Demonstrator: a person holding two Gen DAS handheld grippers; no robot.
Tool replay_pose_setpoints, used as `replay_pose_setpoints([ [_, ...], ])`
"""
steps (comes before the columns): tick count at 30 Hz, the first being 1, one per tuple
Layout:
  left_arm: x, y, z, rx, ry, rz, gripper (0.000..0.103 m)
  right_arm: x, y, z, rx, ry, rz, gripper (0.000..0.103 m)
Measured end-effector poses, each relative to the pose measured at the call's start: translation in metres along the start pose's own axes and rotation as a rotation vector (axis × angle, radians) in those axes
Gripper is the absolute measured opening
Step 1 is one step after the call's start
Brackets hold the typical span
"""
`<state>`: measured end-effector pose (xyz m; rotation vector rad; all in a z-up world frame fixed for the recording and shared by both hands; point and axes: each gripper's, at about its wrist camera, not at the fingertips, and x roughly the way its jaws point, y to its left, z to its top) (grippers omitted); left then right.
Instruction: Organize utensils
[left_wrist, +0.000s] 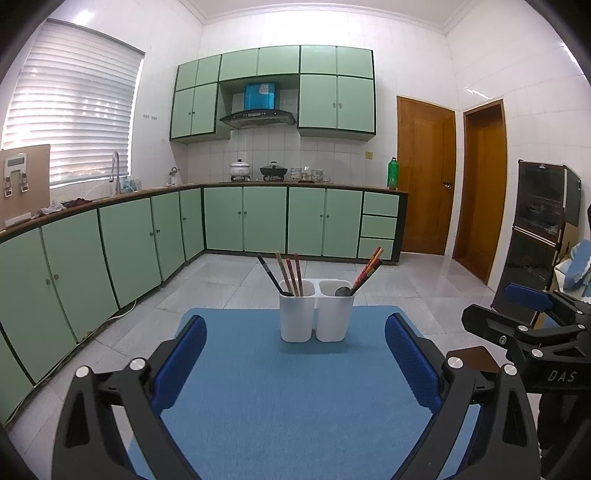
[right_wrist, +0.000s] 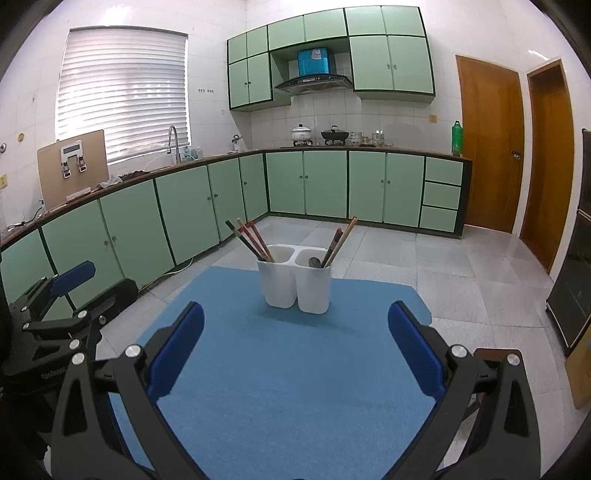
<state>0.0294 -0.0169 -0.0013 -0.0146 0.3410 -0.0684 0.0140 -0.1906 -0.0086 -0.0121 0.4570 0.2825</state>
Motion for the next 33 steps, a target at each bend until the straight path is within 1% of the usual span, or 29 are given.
replay_pose_setpoints([
  [33, -0.0084, -0.0009, 0.0066, -0.001, -0.016, -0.002, 0.095, -0.0046, -0.0007, 0.0014, -0.01, -0.019, -0.006, 0.097],
])
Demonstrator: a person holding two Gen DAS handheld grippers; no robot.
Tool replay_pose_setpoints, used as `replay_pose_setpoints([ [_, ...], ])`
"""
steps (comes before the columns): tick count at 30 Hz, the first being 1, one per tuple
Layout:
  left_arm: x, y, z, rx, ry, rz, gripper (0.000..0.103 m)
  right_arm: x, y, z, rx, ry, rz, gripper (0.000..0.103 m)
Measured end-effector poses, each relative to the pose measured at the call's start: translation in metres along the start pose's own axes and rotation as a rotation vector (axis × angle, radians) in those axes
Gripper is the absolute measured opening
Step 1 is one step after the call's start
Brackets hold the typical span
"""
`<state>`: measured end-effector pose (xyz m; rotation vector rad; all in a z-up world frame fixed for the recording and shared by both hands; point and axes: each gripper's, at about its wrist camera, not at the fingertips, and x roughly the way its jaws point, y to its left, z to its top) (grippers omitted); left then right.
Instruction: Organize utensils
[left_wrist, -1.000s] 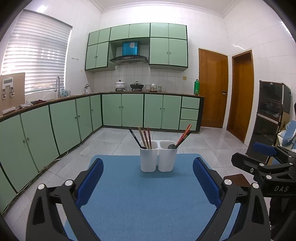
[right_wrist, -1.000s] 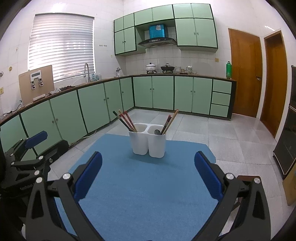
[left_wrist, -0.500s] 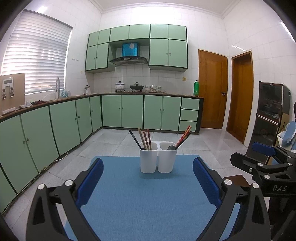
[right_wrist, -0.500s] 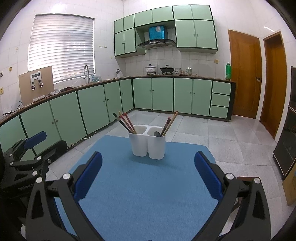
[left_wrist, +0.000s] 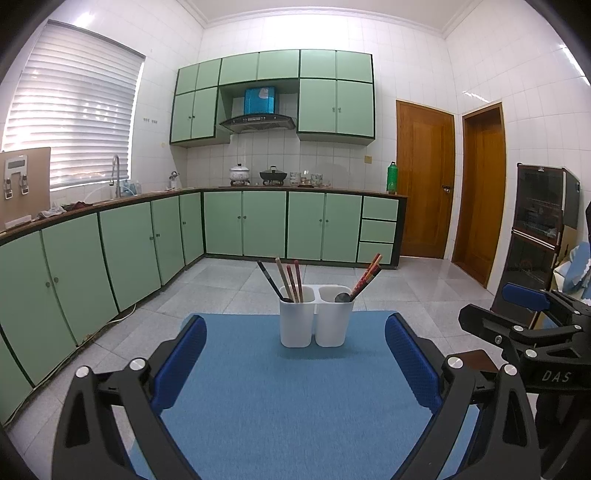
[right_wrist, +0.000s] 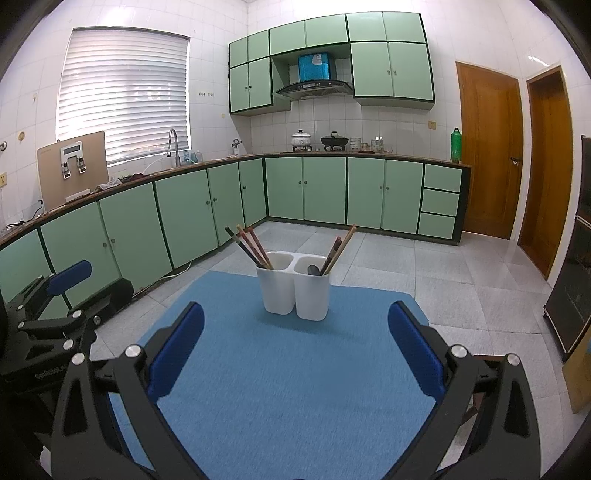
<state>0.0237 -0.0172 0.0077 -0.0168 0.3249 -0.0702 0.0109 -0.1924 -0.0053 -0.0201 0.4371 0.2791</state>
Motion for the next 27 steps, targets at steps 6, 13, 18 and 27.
replay_pose_setpoints([
  [6, 0.0002, 0.0005, 0.0014, -0.001, 0.001, -0.004, 0.095, -0.0001, 0.0002, 0.0003, -0.002, 0.0, -0.001, 0.097],
  [13, 0.0007, 0.0005, 0.0026, 0.0, 0.0, -0.002, 0.095, -0.0002, 0.0009, 0.0043, -0.003, 0.001, 0.0, 0.097],
  [18, 0.0008, 0.0012, 0.002, 0.0, 0.001, -0.002, 0.095, -0.0002, 0.0007, 0.0041, -0.003, 0.001, 0.001, 0.097],
  [27, 0.0008, 0.0012, 0.0023, 0.001, 0.003, -0.001, 0.095, 0.0003, 0.0007, 0.0052, -0.004, 0.005, 0.001, 0.097],
])
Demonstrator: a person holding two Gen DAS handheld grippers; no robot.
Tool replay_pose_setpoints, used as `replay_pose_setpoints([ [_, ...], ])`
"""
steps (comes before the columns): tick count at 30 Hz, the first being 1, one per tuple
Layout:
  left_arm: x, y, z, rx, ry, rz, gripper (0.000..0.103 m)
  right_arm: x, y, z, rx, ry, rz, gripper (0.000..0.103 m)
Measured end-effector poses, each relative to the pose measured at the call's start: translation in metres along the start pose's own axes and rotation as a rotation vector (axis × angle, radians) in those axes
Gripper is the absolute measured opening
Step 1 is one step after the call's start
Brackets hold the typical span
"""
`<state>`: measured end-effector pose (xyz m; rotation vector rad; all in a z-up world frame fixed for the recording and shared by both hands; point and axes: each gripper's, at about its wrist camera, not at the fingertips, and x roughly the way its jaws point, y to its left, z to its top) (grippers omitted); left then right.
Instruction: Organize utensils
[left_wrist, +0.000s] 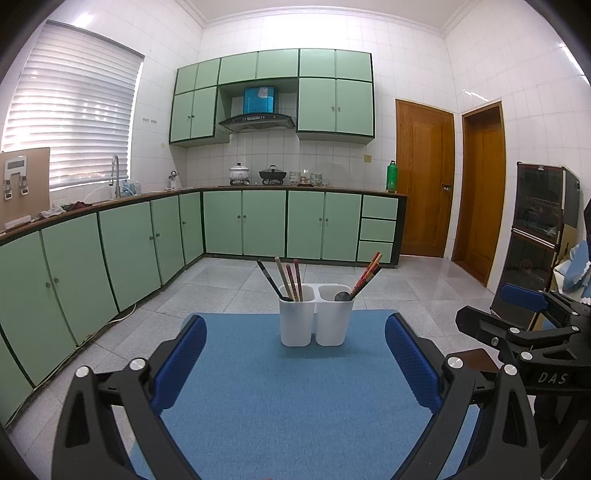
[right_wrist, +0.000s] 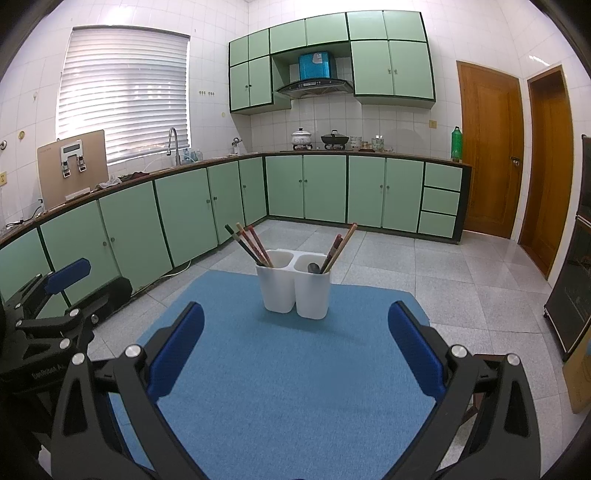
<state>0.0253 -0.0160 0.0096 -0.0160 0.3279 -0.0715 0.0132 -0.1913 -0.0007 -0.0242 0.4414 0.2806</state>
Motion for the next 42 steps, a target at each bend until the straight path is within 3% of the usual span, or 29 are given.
replay_pose_setpoints([
  [42, 0.0024, 0.0019, -0.0048, -0.009, 0.006, -0.01, 0.095, 0.0061, -0.0016, -0.0075, 0.001, 0.008, -0.002, 0.097],
])
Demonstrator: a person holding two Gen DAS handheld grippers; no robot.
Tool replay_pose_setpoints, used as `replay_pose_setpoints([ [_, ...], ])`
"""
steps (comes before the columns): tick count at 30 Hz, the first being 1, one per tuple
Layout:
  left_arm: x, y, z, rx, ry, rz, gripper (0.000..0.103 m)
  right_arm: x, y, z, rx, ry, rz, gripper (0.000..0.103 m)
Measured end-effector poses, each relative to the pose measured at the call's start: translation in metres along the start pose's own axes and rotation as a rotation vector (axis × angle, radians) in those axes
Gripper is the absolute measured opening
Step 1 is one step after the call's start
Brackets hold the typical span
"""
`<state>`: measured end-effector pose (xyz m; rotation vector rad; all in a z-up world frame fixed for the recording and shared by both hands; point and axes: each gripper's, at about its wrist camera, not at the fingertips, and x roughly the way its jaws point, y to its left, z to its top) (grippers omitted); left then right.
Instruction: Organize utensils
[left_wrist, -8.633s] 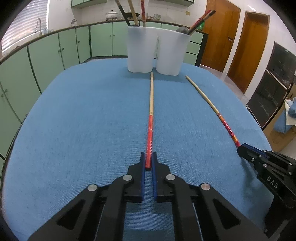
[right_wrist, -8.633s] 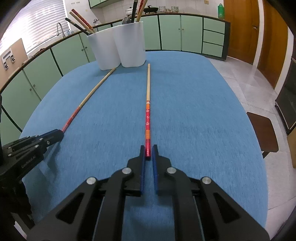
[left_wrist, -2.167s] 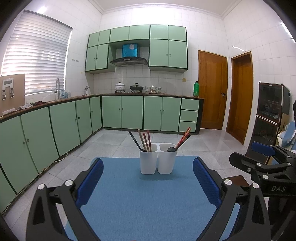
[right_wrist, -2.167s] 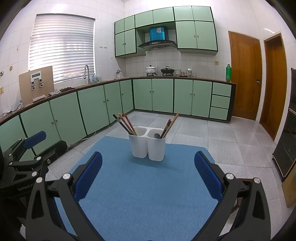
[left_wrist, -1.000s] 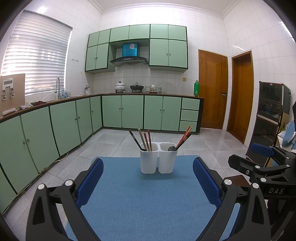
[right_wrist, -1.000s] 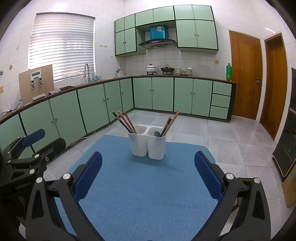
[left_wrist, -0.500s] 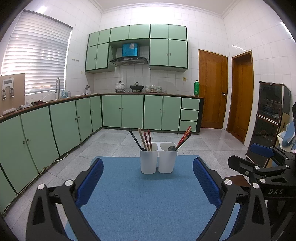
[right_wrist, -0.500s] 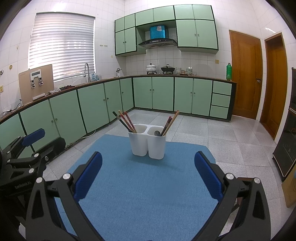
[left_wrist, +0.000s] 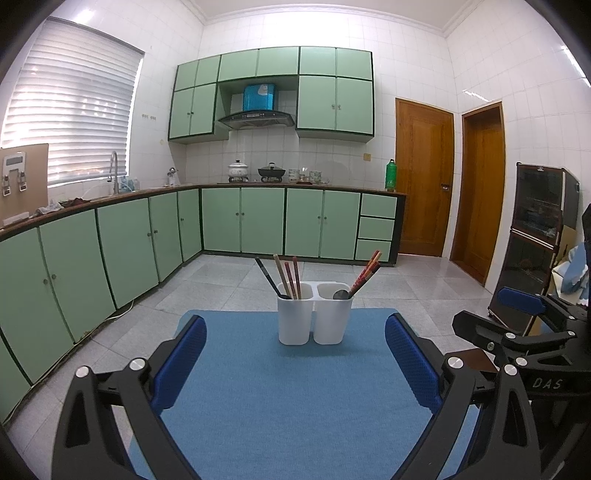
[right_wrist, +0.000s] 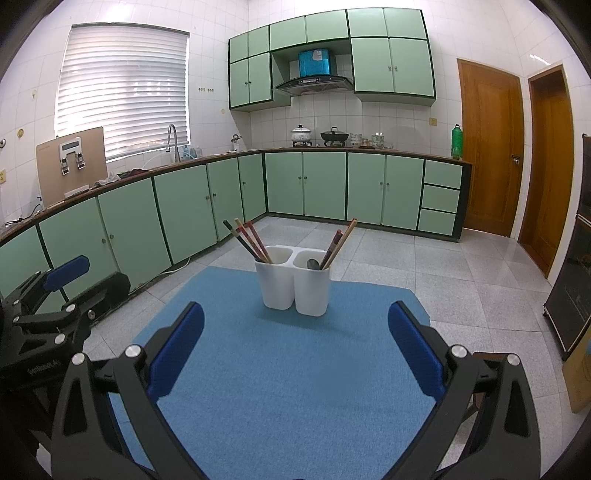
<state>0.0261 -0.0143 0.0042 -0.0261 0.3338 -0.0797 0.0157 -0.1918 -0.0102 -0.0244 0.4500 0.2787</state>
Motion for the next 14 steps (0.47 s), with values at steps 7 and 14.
replay_pose_setpoints([
  [7, 0.0006, -0.0011, -0.0009, -0.003, 0.008, 0.0, 0.096, 0.0006, -0.0012, -0.001, 0.0, 0.0, -0.002, 0.097],
  [14, -0.0003, -0.0017, -0.0002, -0.003, 0.008, 0.005, 0.097, 0.0014, -0.003, -0.002, 0.001, -0.001, -0.004, 0.097],
])
